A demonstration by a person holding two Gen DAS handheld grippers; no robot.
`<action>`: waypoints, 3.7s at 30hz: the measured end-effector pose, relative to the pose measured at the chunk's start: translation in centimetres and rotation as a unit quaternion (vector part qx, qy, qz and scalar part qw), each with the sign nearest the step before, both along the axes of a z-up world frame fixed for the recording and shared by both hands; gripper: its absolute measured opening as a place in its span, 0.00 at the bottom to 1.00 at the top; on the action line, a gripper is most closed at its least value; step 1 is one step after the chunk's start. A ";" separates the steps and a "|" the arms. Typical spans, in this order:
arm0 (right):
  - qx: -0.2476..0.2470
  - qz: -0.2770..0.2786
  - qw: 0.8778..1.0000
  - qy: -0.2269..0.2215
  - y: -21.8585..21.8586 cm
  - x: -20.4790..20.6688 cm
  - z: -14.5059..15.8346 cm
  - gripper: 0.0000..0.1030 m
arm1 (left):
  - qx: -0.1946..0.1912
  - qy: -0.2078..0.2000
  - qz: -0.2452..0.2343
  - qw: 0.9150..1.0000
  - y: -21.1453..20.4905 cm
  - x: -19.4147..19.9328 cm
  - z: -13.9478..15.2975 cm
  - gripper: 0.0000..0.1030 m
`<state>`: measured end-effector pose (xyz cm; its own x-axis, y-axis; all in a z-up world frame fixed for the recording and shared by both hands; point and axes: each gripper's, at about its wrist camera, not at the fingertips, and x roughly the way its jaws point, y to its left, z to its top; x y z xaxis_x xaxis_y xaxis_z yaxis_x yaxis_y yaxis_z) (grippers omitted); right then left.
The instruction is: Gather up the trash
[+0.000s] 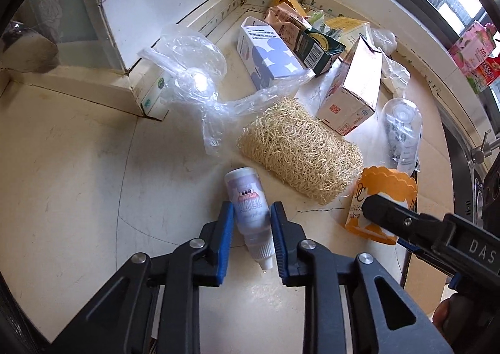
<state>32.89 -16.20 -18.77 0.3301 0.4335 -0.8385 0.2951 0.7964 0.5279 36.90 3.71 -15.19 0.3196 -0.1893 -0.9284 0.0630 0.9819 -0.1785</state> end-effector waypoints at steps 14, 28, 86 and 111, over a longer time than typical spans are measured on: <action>-0.011 0.040 0.997 -0.068 -1.5 -6.6 6.8 0.50 | -0.061 -0.034 0.001 0.998 -1.2 -4.5 5.5 0.17; -0.047 0.061 0.991 -0.107 -6.4 -13.0 10.6 0.50 | -0.054 -0.096 -0.062 0.992 -7.7 -14.6 10.3 0.02; -0.019 0.062 0.997 -0.047 -7.1 -12.4 3.6 0.50 | -0.089 0.100 0.107 0.985 -3.6 -10.3 -0.7 0.55; 0.005 0.037 0.999 -0.025 -9.8 -13.2 1.8 0.50 | -0.045 0.112 0.091 0.988 -6.2 -9.6 -2.4 0.54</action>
